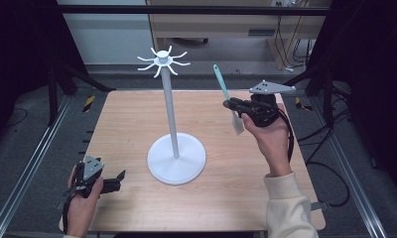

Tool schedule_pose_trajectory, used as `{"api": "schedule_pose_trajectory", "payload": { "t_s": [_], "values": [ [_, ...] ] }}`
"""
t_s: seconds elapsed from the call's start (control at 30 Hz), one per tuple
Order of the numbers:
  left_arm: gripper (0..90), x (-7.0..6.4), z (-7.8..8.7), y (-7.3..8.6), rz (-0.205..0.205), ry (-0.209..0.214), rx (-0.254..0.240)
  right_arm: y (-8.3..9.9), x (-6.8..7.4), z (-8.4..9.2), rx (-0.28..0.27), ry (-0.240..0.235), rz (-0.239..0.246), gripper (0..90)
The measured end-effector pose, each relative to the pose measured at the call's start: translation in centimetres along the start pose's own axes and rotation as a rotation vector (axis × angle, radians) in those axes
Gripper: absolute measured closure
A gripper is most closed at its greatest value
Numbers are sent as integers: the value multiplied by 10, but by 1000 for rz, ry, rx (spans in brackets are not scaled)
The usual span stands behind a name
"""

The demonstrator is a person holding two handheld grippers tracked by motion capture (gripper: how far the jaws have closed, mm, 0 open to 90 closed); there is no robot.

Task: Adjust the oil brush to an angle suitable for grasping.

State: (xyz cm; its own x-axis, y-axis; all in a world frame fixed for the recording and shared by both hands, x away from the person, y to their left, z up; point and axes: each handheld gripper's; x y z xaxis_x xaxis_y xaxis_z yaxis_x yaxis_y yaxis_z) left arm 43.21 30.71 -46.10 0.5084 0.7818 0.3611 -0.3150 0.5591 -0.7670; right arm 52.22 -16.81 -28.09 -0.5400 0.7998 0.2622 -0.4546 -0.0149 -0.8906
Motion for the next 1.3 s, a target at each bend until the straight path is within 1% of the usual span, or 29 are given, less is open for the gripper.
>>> {"api": "schedule_pose_trajectory", "payload": {
  "t_s": [0.2,0.43,0.47,0.57,0.77,0.87,0.93,1.07,1.13,1.3],
  "values": [
    [30,0,-1,0,0,1,-2,-1,2,3,-11,-20,-6,825],
    [30,-1,-1,0,0,0,-3,-2,6,3,-13,-37,1,825],
    [30,-1,-1,0,-1,1,-3,-3,8,4,-18,-48,6,825],
    [30,-1,-1,0,-2,1,-2,-3,10,6,-25,-60,9,825],
    [29,-1,-1,-1,-2,4,-1,-4,13,6,-20,-68,22,825],
    [29,-1,-1,-1,-3,5,-1,-4,15,6,-21,-73,18,825],
    [29,-1,-1,-1,-3,5,-1,-5,16,7,-25,-75,25,825],
    [29,-1,-1,-1,-4,6,-1,-6,19,10,-30,-94,22,825],
    [30,-2,-1,-1,-4,6,-2,-7,20,10,-33,-98,32,825],
    [29,-1,-1,-1,-5,7,-1,-7,23,11,-36,-116,32,825]
  ]
}}
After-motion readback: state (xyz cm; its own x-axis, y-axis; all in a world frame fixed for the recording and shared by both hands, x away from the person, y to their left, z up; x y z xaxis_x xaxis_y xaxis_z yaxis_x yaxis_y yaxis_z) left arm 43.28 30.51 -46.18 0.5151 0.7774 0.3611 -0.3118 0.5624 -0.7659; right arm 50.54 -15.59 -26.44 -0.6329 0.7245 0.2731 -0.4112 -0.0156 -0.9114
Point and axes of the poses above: each handheld gripper's, and its own axes: z roughly backward along the jaws, y roughly out of its underside, x roughly to its left, and after that the axes turned 15 degrees about -z, right-handed
